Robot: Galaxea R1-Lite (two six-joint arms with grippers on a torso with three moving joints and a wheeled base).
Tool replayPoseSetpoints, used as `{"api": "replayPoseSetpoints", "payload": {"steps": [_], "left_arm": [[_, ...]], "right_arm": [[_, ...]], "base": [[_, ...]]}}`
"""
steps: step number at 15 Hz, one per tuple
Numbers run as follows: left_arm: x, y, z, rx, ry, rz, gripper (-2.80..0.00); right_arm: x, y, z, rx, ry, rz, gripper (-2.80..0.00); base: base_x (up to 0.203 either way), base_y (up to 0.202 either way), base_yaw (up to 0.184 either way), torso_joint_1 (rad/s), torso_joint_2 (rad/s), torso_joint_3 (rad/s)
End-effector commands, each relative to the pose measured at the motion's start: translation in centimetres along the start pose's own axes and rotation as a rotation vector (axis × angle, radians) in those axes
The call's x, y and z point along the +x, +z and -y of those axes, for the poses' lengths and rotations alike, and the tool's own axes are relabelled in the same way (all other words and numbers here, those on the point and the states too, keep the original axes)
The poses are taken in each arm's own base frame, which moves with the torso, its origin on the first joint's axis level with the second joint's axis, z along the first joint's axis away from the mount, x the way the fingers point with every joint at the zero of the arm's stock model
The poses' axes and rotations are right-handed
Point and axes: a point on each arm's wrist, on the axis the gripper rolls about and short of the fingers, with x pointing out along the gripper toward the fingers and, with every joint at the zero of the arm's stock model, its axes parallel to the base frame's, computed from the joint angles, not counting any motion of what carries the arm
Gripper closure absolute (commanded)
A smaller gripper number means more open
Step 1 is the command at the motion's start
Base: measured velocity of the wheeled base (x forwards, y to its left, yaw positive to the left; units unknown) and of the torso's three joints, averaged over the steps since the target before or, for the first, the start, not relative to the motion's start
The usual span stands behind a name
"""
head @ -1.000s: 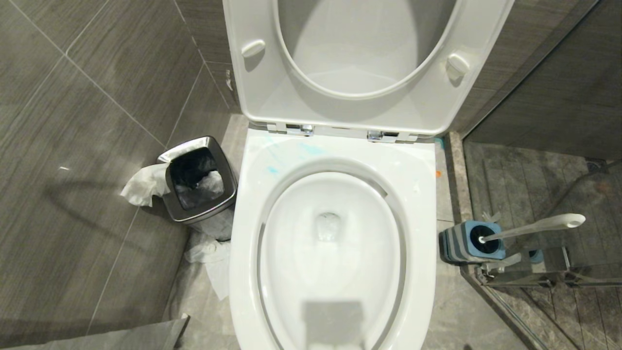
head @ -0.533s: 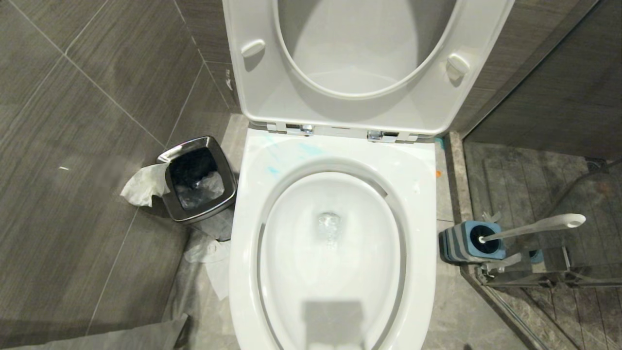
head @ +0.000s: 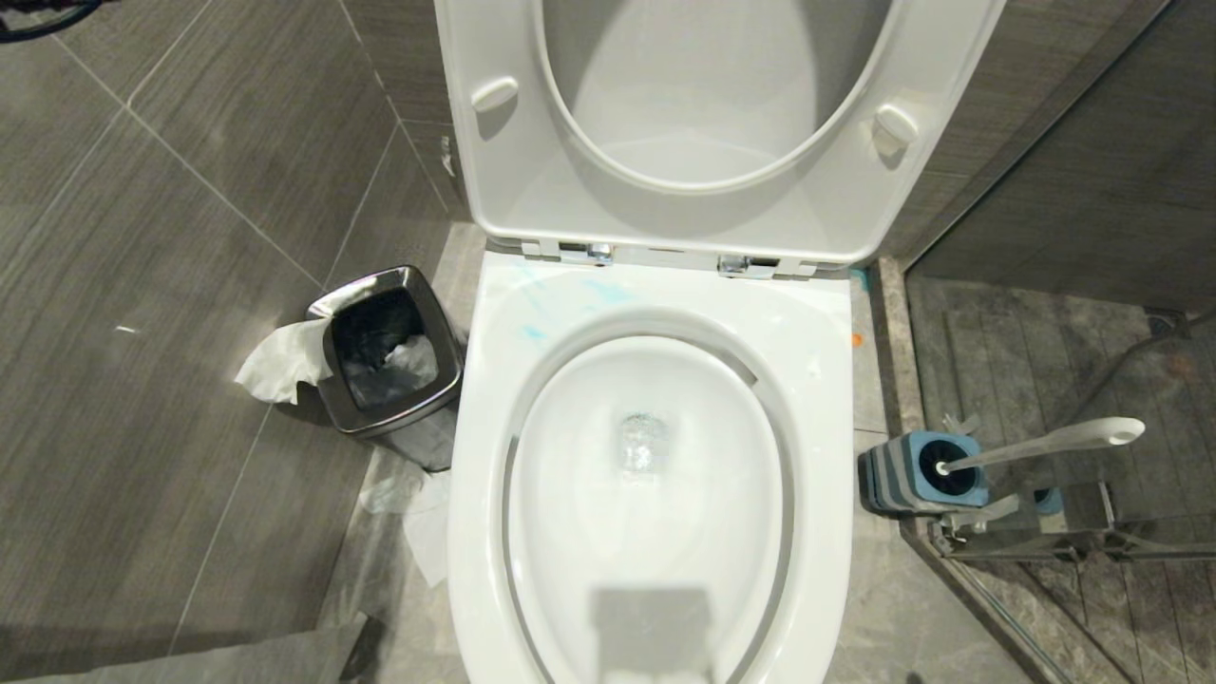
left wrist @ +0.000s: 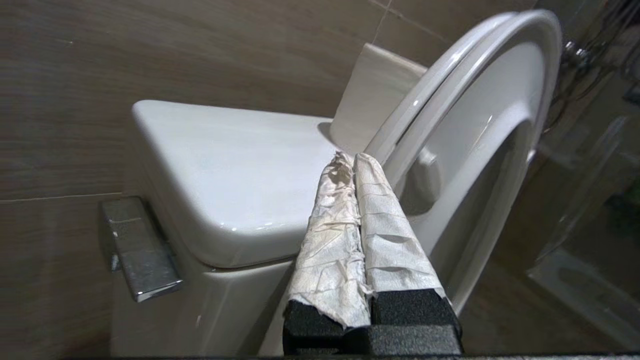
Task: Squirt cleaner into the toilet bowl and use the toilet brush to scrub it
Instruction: Close the toilet lid
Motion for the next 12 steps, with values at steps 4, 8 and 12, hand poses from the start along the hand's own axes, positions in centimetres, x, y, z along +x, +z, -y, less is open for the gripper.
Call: {"api": "replayPoseSetpoints", "payload": {"steps": [4, 8, 12], "left_arm": [[0.8, -3.1, -0.4, 0.193, -0.010, -0.060, 0.00], [0.9, -4.2, -0.4, 0.199, -0.012, -0.090, 0.00], [0.9, -4.2, -0.5, 0.232, 0.033, -0.085, 0.00]], "right_arm": [[0.0, 0.0, 0.0, 0.000, 0.000, -0.001, 0.00], [0.0, 0.0, 0.0, 0.000, 0.000, -0.001, 0.00], [0.0, 0.0, 0.0, 0.000, 0.000, -0.001, 0.00]], "base": [[0.000, 0.000, 0.000, 0.000, 0.00, 0.000], [0.000, 0.000, 0.000, 0.000, 0.00, 0.000], [0.000, 0.000, 0.000, 0.000, 0.00, 0.000]]}}
